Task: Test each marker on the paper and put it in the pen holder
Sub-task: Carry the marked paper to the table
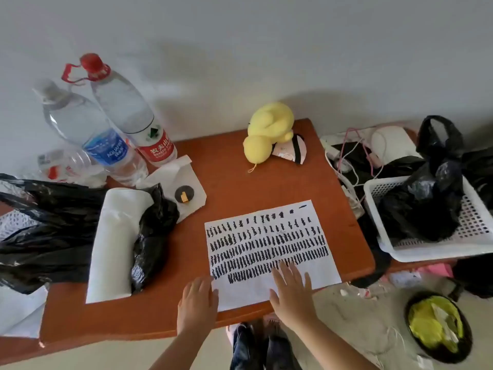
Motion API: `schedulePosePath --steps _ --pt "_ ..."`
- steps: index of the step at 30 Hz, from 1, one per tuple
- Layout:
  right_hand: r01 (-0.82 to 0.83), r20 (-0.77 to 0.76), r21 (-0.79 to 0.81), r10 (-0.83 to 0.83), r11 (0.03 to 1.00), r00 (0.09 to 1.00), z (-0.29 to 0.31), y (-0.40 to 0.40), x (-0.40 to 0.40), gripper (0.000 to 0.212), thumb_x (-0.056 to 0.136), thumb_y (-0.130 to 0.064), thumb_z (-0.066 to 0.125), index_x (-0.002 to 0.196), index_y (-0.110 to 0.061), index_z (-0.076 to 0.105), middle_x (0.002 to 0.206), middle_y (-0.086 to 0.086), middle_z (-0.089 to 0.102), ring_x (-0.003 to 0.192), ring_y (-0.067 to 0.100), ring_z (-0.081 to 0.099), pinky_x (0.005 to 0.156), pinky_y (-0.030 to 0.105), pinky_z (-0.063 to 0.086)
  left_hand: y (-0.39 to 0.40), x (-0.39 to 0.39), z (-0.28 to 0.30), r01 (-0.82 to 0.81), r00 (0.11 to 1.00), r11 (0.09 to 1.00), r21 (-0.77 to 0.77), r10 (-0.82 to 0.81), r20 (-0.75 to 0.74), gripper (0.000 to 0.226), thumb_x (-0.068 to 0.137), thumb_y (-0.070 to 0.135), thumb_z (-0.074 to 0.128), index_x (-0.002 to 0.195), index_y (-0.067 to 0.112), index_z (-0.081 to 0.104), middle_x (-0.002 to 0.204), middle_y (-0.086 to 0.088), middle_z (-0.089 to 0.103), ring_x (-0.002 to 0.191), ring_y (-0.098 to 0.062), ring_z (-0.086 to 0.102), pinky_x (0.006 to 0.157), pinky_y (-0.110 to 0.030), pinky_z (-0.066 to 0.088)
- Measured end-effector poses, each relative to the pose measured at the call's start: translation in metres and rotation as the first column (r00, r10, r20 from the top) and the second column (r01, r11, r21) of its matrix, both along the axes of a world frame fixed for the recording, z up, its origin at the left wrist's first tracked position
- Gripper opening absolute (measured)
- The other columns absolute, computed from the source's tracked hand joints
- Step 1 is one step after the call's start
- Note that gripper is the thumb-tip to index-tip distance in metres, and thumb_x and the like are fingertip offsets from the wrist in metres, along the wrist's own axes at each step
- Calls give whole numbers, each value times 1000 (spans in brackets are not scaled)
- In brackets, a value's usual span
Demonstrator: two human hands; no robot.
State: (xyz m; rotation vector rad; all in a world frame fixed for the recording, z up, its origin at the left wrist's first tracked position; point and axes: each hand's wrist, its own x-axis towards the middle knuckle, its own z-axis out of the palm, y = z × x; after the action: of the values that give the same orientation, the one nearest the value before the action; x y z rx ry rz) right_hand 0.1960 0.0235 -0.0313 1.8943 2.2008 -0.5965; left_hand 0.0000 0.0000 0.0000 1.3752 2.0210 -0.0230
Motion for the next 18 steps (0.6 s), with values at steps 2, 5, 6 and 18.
schedulePosePath --steps 2,5,6,18 --pt "-25 -4 10 25 1000 1000 -9 1 6 45 93 -43 8 106 -26 48 109 0 69 100 21 65 76 51 51 7 -2 -11 1 999 997 79 2 -39 41 95 28 40 134 17 38 147 -2 31 138 -21 18 113 -39 16" --pt "-126 23 145 124 981 992 -19 -3 26 29 79 -45 54 102 -29 49 113 0 67 108 25 61 81 56 48 11 -5 -23 85 994 992 90 -78 -76 49 91 35 47 137 20 35 150 -3 24 141 -23 9 112 -44 10" --pt "-114 11 184 114 976 993 -21 -4 34 25 78 -44 56 97 -29 50 110 1 67 110 26 59 80 59 47 9 -6 -30 122 990 986 111 -113 -84 51 90 38 49 136 20 37 148 -5 28 140 -26 13 110 -47 12" --pt "776 -454 -271 -786 570 419 3 -16 32 68 77 -21 69 134 -8 33 135 21 42 115 30 45 90 41 43 3 11 -42 435 887 896 -95 -444 -129 57 91 58 5 118 31 47 123 -6 60 122 -30 42 89 -56 30"
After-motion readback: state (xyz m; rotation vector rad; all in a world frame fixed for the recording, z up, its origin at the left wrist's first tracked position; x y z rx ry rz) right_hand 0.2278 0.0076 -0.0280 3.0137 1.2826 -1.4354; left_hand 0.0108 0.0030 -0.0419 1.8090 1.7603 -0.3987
